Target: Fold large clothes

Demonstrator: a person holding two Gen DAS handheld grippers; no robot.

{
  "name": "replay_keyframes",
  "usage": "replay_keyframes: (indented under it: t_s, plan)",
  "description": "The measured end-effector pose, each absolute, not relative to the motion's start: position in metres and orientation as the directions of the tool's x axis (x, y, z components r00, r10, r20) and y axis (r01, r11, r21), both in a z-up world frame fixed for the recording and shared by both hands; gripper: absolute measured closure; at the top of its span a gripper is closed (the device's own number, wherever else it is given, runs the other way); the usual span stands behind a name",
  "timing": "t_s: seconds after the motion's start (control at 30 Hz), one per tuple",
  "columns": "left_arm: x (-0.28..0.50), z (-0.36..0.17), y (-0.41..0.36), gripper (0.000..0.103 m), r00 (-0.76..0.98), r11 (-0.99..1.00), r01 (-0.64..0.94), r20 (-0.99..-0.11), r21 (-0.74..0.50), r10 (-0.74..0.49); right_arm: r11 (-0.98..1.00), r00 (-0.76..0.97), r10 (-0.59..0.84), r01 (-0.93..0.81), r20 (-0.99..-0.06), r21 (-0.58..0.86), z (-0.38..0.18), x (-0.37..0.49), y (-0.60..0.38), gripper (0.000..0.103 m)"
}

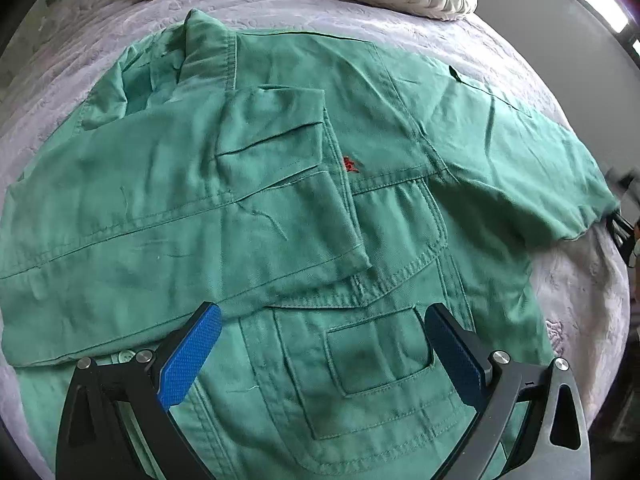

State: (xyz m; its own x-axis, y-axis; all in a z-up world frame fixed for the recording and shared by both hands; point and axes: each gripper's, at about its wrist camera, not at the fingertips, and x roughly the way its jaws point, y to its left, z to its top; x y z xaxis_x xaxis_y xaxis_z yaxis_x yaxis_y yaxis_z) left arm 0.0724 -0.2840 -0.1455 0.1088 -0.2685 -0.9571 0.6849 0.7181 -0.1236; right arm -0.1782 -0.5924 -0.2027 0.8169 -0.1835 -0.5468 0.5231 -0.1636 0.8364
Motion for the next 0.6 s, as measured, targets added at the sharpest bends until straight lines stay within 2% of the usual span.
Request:
replay_keyframes:
  t_s: [0.03,0.23,0.47,0.6]
  plan:
    - [0.074,-0.143,-0.281,0.001,0.105,0.717,0.684,-0.955,-0.134,-0.278,-0.176,0.822,-0.174,0.515,-0.542,0.839,-0.205,-0.176,-0.593,0.098]
    - [0.095,-0.124,-0.248,0.001,0.184,0.761,0.639,-0.939,-0.111,-0.291,0.031,0.865,-0.147,0.49,-0.481,0.871,-0.157,-0.138,-0.578,0.098]
    - [0.125,-0.101,-0.184,0.001,0.291,0.824,0.564,-0.92,-0.056,-0.262,0.446,0.902,0.078,0.349,-0.424,0.824,-0.065,-0.003,-0.492,0.098]
    - [0.144,-0.098,-0.131,0.001,0.334,0.873,0.486,-0.915,-0.037,-0.225,0.659,0.85,0.225,0.228,-0.476,0.717,-0.042,0.085,-0.396,0.098]
